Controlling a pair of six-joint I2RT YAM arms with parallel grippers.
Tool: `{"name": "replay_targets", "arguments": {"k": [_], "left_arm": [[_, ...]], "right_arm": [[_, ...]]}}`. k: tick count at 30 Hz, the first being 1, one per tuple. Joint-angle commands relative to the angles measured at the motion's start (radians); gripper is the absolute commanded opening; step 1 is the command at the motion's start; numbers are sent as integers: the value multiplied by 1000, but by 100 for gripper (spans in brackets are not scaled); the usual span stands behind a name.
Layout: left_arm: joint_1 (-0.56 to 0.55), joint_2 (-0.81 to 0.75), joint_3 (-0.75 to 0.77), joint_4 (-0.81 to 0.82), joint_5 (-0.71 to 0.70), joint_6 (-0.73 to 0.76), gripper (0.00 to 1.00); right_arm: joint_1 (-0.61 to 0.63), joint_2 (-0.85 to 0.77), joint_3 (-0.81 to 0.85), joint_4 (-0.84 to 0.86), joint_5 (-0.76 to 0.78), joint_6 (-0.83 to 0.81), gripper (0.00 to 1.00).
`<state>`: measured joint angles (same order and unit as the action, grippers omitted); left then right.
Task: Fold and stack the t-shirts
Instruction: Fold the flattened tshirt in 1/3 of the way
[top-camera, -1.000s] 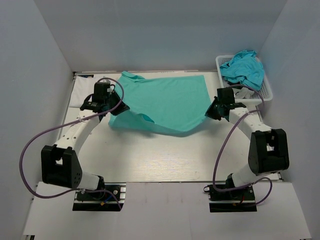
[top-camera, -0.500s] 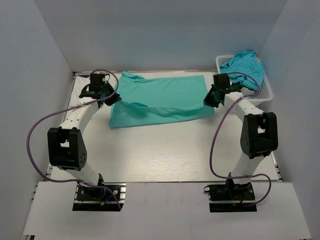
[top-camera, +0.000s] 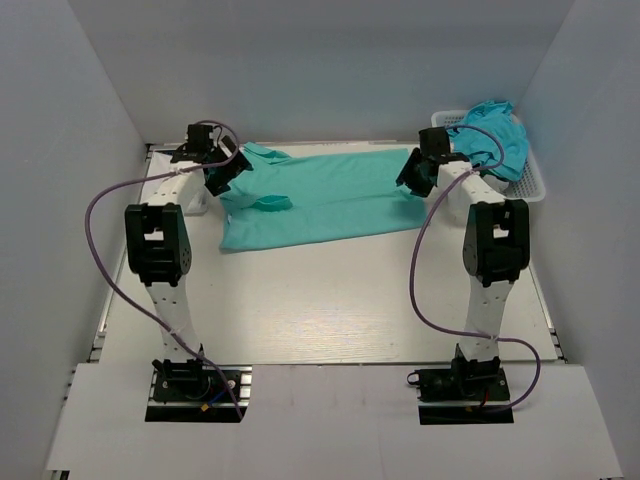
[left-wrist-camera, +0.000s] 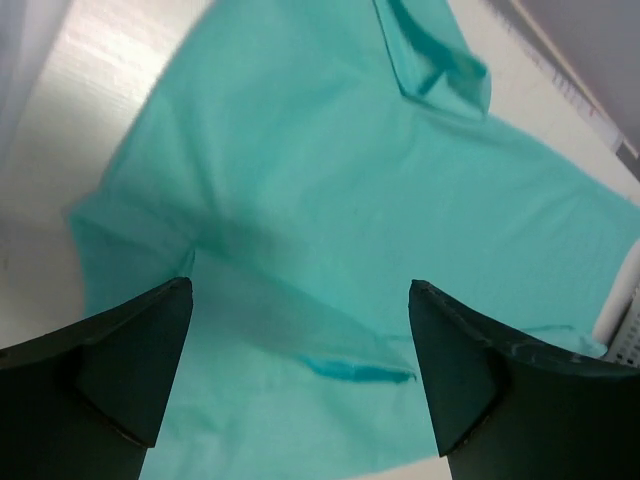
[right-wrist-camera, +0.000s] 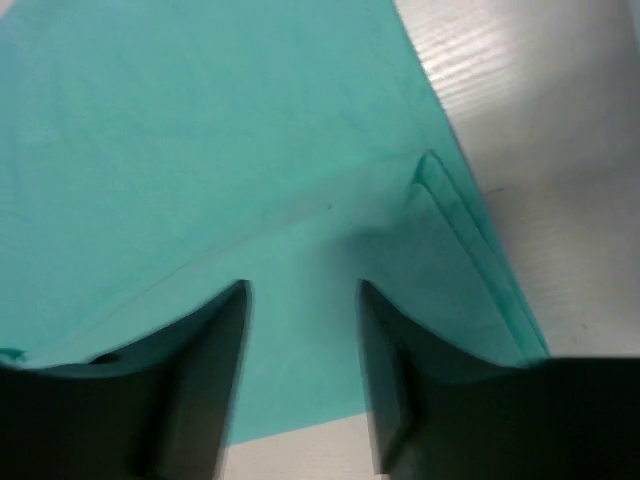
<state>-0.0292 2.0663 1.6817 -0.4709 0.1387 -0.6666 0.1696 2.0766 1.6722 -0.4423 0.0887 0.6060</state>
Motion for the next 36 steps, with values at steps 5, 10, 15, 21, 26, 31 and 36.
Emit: {"name": "replay_targets", "arguments": {"k": [5, 10, 15, 21, 26, 31, 36], "left_arm": [[25, 68, 245, -187, 53, 51, 100], [6, -155, -72, -37, 38, 73, 100], [-3, -374, -331, 43, 71, 100, 100], [-49, -336, -364, 103, 147, 114, 100], [-109, -233, -306, 86, 157, 139, 100], [-150, -108, -200, 52, 147, 148, 100], [-170, -12, -105, 61, 122, 139, 100]], "right_arm": [[16, -127, -136, 167, -121, -162, 79], [47, -225, -261, 226, -149, -187, 90], [70, -292, -380, 275, -175, -210, 90], [93, -277, -428, 304, -205, -199, 90], [99, -257, -434, 333, -207, -190, 90], [94, -230, -433, 347, -210, -181, 90], [91, -210, -424, 341, -207, -187, 90]]}}
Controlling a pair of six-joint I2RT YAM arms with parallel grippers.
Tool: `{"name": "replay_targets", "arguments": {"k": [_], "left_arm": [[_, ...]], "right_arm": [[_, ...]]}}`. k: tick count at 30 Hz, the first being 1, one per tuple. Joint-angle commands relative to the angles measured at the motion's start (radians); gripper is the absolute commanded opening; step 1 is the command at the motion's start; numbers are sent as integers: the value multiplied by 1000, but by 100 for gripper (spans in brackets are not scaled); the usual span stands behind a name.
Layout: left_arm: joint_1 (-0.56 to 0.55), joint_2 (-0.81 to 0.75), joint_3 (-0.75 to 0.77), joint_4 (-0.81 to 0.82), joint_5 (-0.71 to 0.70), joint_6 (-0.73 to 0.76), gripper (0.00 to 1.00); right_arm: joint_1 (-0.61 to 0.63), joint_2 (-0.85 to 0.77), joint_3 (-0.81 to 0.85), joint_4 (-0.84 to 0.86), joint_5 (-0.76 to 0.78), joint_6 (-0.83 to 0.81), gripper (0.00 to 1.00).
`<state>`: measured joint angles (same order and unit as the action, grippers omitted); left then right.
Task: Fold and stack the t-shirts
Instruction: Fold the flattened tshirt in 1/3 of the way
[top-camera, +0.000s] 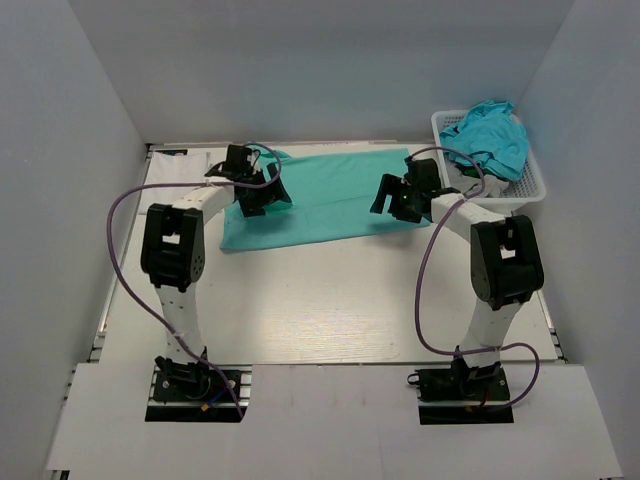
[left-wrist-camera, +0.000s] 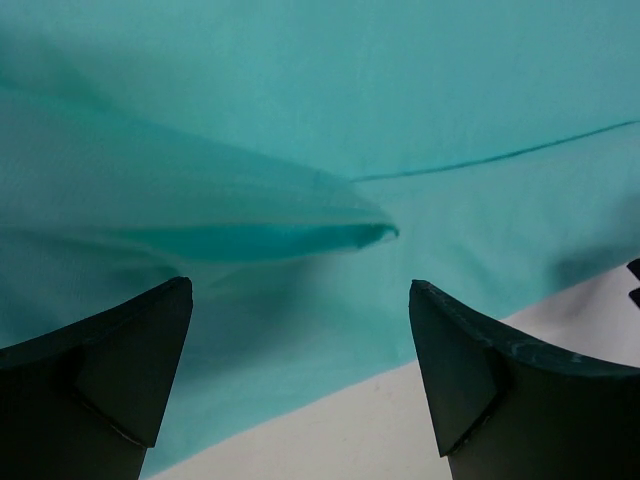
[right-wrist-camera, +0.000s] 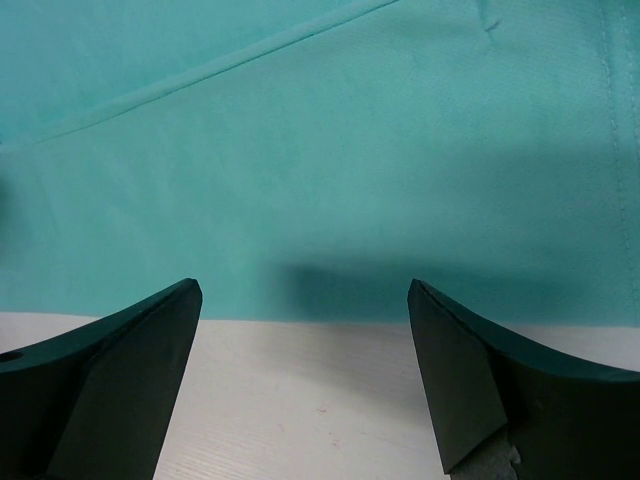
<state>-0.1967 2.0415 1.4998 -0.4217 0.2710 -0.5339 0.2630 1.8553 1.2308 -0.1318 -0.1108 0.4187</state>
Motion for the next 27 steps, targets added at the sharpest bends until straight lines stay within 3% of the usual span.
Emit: {"name": "replay_targets", "arguments": {"k": [1, 7, 11, 13, 18, 21, 25, 27], "left_arm": [[-3, 31, 100, 12, -35, 6, 100], [-3, 231, 394, -67, -180, 57, 100], [-3, 357, 708, -161, -181, 170, 100], [-3, 358, 744, -186, -170, 218, 100], [-3, 193, 515, -138, -180, 213, 100], [-3, 87, 320, -118, -225, 183, 100], [-3, -95, -44, 50, -187, 115, 100], [8, -145, -139, 64, -187, 85, 100]], "right_arm": [[-1, 18, 19, 31, -12, -4, 90], [-7, 25, 27, 21, -9, -8, 90], [-8, 25, 47, 8, -9, -11, 90], [-7, 16, 50, 1, -7, -9, 90], [-7, 2, 55, 12, 16, -14, 90], [-8, 19, 87, -8, 61, -26, 90], [-13, 77, 139, -32, 102, -37, 90], [-18, 102, 137, -25, 103, -44, 90]]}}
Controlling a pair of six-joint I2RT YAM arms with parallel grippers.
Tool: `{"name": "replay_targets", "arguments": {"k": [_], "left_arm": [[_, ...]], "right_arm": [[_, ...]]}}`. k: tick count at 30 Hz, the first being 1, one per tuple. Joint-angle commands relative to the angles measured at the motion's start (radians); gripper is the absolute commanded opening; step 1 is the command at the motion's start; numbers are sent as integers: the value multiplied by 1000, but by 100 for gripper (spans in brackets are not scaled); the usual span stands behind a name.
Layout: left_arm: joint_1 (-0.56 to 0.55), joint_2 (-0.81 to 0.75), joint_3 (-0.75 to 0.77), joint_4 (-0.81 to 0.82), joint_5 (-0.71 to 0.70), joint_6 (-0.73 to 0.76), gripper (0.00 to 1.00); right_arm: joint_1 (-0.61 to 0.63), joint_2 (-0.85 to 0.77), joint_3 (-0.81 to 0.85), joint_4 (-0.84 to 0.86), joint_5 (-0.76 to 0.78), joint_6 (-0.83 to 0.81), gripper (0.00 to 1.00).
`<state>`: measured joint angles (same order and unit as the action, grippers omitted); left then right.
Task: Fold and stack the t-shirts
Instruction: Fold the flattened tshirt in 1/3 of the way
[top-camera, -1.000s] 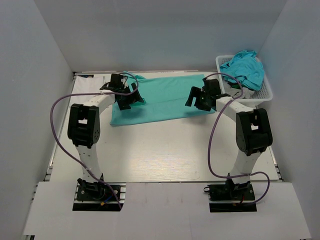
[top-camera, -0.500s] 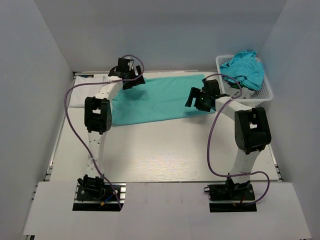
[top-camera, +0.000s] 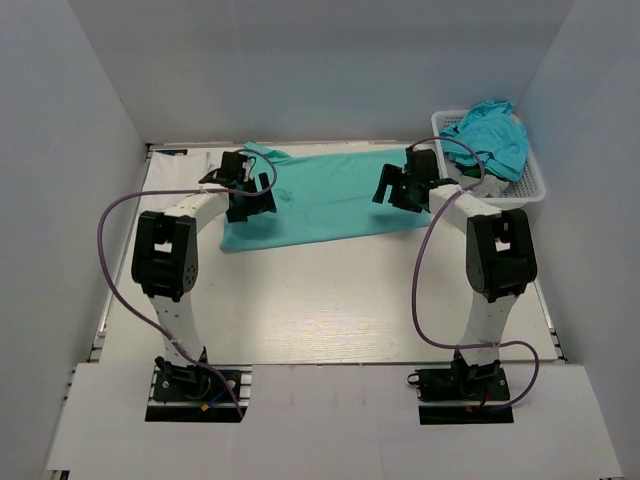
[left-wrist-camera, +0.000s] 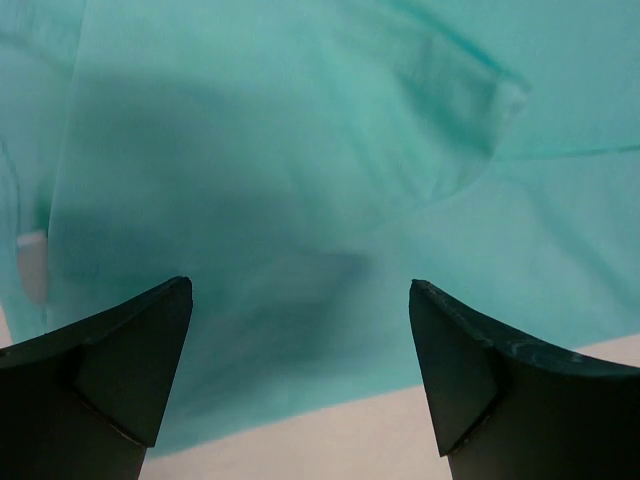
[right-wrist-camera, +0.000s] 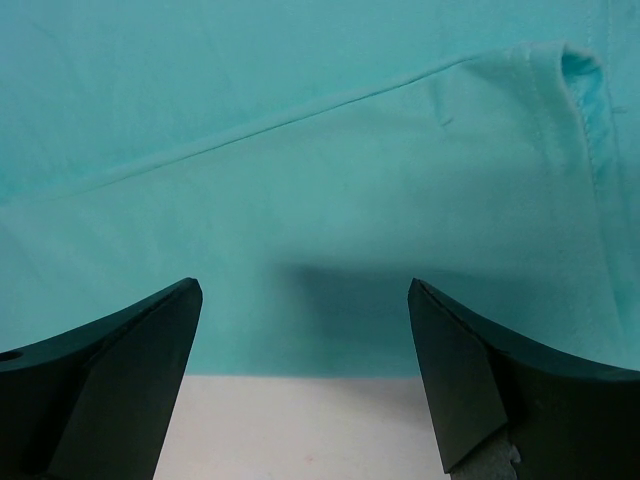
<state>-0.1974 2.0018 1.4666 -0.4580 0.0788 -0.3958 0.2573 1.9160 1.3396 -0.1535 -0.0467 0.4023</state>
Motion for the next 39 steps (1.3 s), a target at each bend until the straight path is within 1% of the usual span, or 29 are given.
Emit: {"name": "replay_targets", "arguments": {"k": [1, 3, 5, 8, 10, 11, 12, 13, 15, 16, 17, 18, 19, 20, 21, 22, 23, 24, 25, 26, 29, 31, 32, 34, 35, 36, 37, 38, 39], "left_arm": [[9, -106, -127, 110, 6, -54, 100], [18, -106, -153, 110, -7, -66, 100], [18, -92, -153, 59, -40, -89, 100], [18, -80, -204, 13, -103, -129, 100], [18, -147, -257, 13, -143, -150, 100], [18, -179, -332, 25, -143, -161, 100], [18, -213, -374, 25, -143, -170, 100], [18, -245, -447, 25, -155, -187, 100], [6, -343, -523, 25, -183, -248, 100], [6, -374, -590, 9, -183, -267, 100], [6, -405, -623, -10, -174, -294, 100], [6, -472, -653, -24, -150, -305, 100], [6, -512, -713, -42, -149, -316, 100], [6, -555, -744, -77, -139, -339, 100], [6, -649, -773, -99, -119, -348, 100], [-3, -702, -822, -119, -102, -348, 100], [-4, -757, -839, -142, -82, -357, 100], [-4, -812, -853, -186, -38, -357, 100], [-4, -869, -862, -203, -18, -357, 100], [-4, -982, -871, -220, -2, -357, 100], [-4, -1121, -819, -283, -5, -348, 100], [-4, -1121, -737, -292, -30, -348, 100], [-4, -1121, -712, -292, -54, -348, 100], [-4, -1039, -655, -230, -83, -339, 100], [12, -961, -623, -172, -83, -328, 100], [12, -913, -603, -150, -83, -318, 100], [21, -860, -576, -137, -117, -318, 100], [21, -801, -502, -137, -141, -318, 100], [21, -741, -464, -137, -190, -281, 100]], "right_arm": [[-13, 52, 38, 0, 35, -29, 90], [-16, 83, 53, -7, 27, -34, 90], [-20, 103, 59, -23, 12, -34, 90], [-23, 118, 46, -32, -11, -51, 90], [-18, 107, 11, -41, -22, -57, 90], [-16, 97, -25, -41, -25, -62, 90], [-13, 88, -48, -43, -24, -62, 90], [-13, 31, -138, -40, -21, -63, 90], [-7, -47, -209, 2, -24, -42, 90], [-6, -72, -242, 18, -31, 10, 90], [-3, -166, -366, 32, -50, 30, 90], [8, -202, -413, 81, -70, 52, 90], [23, -237, -494, 86, -73, 79, 90], [36, -346, -567, 88, -68, 90, 90], [51, -380, -600, 75, -47, 105, 90], [63, -415, -658, 57, -35, 115, 90], [74, -513, -696, 40, -28, 110, 90], [82, -541, -724, -21, -18, 109, 90], [88, -592, -734, -40, -21, 101, 90], [106, -616, -740, -75, -19, 83, 90], [125, -721, -711, -129, -35, 53, 90], [128, -750, -683, -139, -39, 29, 90], [128, -759, -630, -141, -30, 26, 90], [128, -758, -578, -115, 4, 7, 90], [123, -734, -542, -106, 20, 7, 90], [125, -724, -522, -104, 30, 16, 90], [123, -712, -484, -103, 42, 29, 90], [119, -674, -449, -103, 71, 35, 90], [122, -663, -416, -95, 93, 41, 90]]}}
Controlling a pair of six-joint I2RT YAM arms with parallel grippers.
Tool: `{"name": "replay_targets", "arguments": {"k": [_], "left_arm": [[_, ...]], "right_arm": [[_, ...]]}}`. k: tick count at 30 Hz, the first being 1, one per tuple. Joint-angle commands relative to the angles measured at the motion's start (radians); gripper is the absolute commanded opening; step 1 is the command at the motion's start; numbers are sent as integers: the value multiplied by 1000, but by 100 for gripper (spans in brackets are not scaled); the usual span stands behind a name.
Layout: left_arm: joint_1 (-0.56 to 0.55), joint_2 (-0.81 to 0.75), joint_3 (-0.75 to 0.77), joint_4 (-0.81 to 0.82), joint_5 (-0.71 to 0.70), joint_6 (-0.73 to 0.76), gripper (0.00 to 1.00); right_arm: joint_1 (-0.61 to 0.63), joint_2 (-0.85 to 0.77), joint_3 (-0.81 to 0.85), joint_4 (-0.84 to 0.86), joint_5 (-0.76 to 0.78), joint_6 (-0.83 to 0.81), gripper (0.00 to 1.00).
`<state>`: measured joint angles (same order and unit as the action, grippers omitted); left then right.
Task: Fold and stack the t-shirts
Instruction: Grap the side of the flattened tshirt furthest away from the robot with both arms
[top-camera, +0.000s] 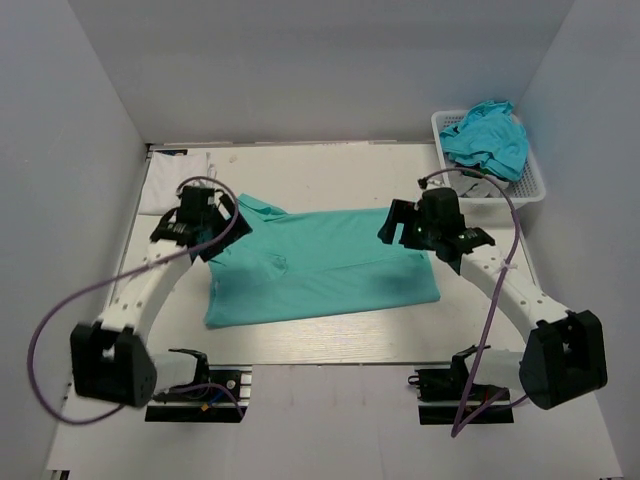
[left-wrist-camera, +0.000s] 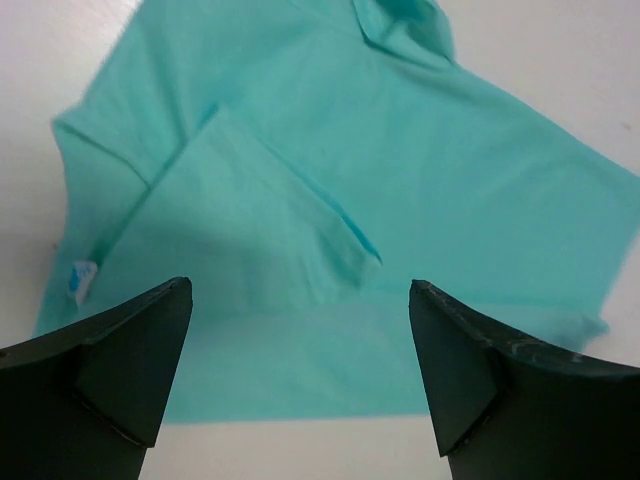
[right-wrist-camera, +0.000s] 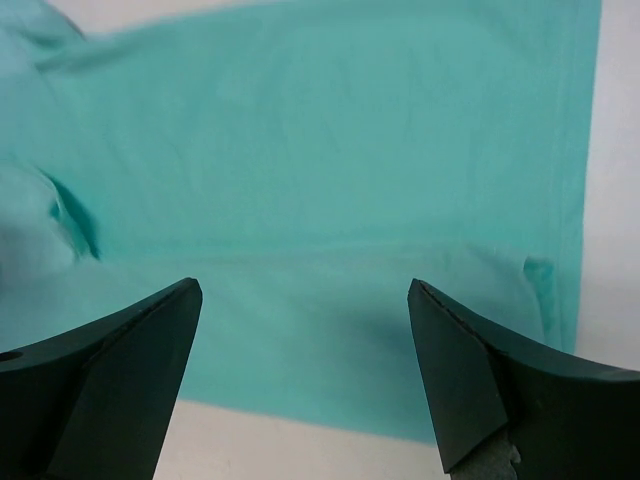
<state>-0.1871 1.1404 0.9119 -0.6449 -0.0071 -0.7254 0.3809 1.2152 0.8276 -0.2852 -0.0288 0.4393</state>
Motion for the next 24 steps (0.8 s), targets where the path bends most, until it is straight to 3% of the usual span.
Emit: {"name": "replay_targets", "arguments": {"k": [1, 4, 9, 13, 15, 22, 24], "left_arm": [[11, 242, 134, 50, -131, 49, 100], [20, 410, 345, 37, -174, 84, 100], [29, 748, 540, 94, -180, 155, 98], [29, 922, 717, 53, -266, 185, 88], [52, 962, 751, 66, -266, 185, 80], [71, 1058, 820, 139, -192, 215, 72], [71, 1067, 820, 148, -165, 225, 62]], "right_arm": [[-5, 68, 110, 41, 88, 6, 90], [-8, 159, 191, 47, 153, 35, 90], [-30, 352, 362, 35, 141, 42, 90], [-53, 431, 424, 35, 60, 56, 90], [-60, 452, 429, 37, 2, 56, 90], [-86, 475, 426, 18, -5, 59, 90], [-89, 475, 426, 20, -8, 59, 90]]}}
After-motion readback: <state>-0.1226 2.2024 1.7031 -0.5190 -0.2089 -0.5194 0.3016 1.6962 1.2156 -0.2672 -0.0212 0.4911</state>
